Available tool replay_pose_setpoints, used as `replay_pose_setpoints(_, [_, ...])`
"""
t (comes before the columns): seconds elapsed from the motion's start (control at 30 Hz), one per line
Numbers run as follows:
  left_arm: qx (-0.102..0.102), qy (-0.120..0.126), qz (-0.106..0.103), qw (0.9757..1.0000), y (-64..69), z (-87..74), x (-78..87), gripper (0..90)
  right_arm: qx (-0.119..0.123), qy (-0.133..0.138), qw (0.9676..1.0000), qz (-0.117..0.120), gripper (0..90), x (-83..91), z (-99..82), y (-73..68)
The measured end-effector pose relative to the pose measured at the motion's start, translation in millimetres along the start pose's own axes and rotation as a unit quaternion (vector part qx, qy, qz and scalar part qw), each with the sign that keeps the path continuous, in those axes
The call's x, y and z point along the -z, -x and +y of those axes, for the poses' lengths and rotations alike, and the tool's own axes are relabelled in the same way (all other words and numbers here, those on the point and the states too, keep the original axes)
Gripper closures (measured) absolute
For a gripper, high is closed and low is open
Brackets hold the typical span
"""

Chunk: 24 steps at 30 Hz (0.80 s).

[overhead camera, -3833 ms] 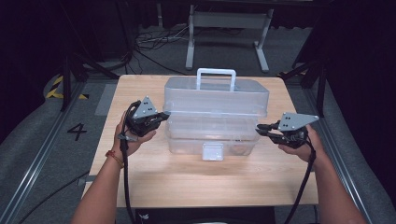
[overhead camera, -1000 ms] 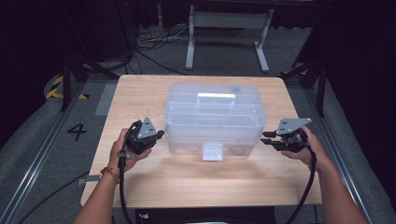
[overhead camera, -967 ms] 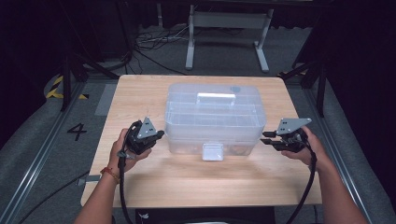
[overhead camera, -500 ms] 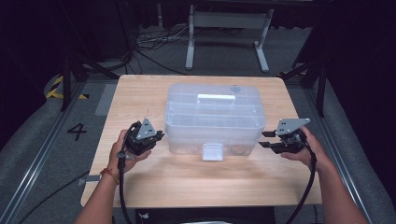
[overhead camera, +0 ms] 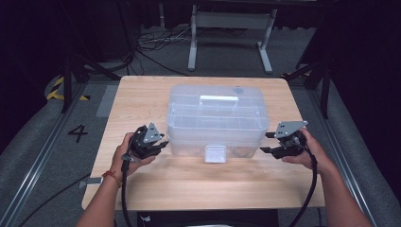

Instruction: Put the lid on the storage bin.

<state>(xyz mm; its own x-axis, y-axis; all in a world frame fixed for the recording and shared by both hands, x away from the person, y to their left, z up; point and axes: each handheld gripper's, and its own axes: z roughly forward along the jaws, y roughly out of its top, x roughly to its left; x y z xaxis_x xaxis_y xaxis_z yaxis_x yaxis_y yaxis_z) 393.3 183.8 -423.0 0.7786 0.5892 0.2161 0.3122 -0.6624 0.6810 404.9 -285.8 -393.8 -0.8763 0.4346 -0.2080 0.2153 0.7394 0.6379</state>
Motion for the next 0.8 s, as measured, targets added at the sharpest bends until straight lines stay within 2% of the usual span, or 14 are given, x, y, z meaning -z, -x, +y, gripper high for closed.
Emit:
replay_pose_setpoints(0.1, [-0.003,-0.016,0.003,0.9999,-1.2,3.6,-1.0,57.7,0.002,-0.005,1.0,-0.002,39.4,-2.7,2.8,0.7])
replay_pose_setpoints(0.17, [-0.006,-0.024,0.006,0.9997,-1.3,5.5,-0.8,50.7,0.004,-0.016,0.9999,-0.005,38.2,-4.8,6.8,0.7])
replay_pose_setpoints(0.27, [-0.022,-0.039,0.006,0.999,3.0,5.6,1.9,44.3,0.003,-0.024,0.9997,-0.011,36.0,-6.5,9.7,0.5])
replay_pose_setpoints(0.33, [-0.022,-0.038,0.007,0.999,6.1,4.7,4.0,39.1,-0.002,-0.027,0.9995,-0.014,33.8,-6.6,7.7,0.2])
replay_pose_setpoints(0.4, [-0.015,-0.03,0.005,0.9994,8.7,2.4,6.4,36.7,-0.007,-0.029,0.9993,-0.022,30.7,-5.4,3.5,-1.3])
replay_pose_setpoints(0.47, [-0.006,-0.027,0.008,0.9996,11.8,0.0,7.2,31.4,-0.015,-0.014,0.9996,-0.02,30.1,-1.6,-3.1,-2.6])
replay_pose_setpoints(0.57, [-0.011,-0.032,0.01,0.9994,16.1,-4.9,9.8,26.6,-0.021,-0.005,0.9993,-0.032,28.3,1.7,-11.8,-4.9])
replay_pose_setpoints(0.8, [-0.006,-0.033,0.013,0.9994,17.2,-22.9,18.2,24.6,-0.04,-0.002,0.9973,-0.062,28.1,10.4,-33.8,-9.7])
